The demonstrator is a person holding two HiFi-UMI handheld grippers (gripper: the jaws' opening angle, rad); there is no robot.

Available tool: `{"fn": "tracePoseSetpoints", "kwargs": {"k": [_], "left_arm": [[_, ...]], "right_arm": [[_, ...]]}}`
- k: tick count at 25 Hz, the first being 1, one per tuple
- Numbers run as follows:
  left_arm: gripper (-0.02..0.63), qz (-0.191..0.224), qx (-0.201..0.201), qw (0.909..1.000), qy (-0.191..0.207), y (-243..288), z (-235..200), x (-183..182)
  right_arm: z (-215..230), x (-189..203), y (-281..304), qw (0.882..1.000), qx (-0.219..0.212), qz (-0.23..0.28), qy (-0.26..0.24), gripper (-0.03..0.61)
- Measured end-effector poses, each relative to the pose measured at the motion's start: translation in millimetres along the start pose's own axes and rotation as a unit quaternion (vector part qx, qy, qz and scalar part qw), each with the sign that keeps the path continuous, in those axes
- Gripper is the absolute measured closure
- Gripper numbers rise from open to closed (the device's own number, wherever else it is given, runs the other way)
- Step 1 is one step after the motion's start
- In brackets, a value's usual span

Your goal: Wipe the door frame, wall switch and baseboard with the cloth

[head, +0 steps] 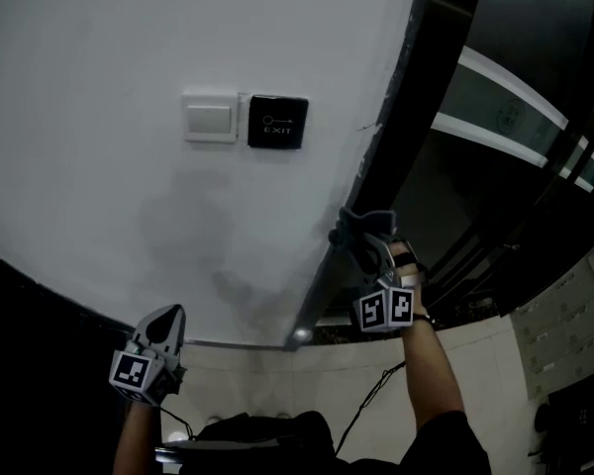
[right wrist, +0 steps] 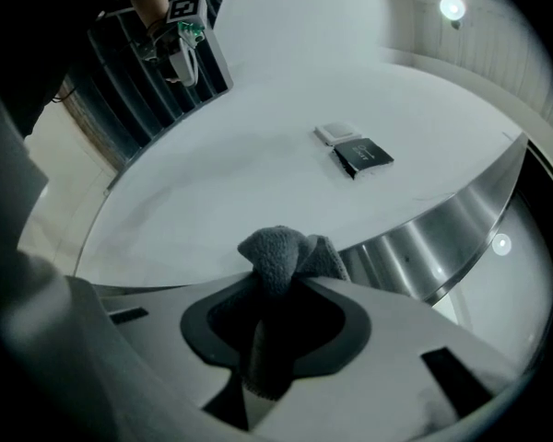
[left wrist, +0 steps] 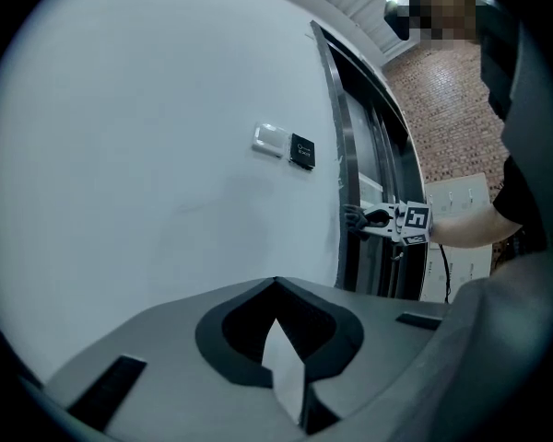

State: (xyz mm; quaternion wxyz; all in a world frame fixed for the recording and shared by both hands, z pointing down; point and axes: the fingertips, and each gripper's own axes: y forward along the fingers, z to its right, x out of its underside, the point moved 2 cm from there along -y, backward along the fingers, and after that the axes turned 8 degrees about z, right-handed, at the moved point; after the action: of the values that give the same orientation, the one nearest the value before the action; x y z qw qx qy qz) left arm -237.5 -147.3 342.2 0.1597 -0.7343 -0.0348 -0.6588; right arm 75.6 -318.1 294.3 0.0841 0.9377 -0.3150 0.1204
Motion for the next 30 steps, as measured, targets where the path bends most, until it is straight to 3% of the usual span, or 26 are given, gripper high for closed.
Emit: {"fn": "tracePoseSetpoints", "kwargs": {"k": [5,18,25,30], "left_arm": [[0.612,-0.005,0.011,0.9999,0.003,11.3,7.6,5.2],[0.612,-0.026,0.032,0.9991,-0.007,31.1,37.7,26.7],[0.612,-0.045,0.032,0.9985,0.000,27.6,43.0,29.2],[0.612,-0.043,0.016,0.9987,-0.020,23.5,37.5,31.6]], "right_arm": [[-36.4,11.9,5.6,0.999,-0.044,-0.004,0.018,0.492],[-101.6,34.2,10.1,0.994,-0.098,-0.004,0.049,0.492],[-139.3,45.3,12.3,0.989,-0.131,-0.014,0.069,0.492],[-158.6,47.5,16.2,0.985,-0.148,-0.011,0.088,0.492]]}}
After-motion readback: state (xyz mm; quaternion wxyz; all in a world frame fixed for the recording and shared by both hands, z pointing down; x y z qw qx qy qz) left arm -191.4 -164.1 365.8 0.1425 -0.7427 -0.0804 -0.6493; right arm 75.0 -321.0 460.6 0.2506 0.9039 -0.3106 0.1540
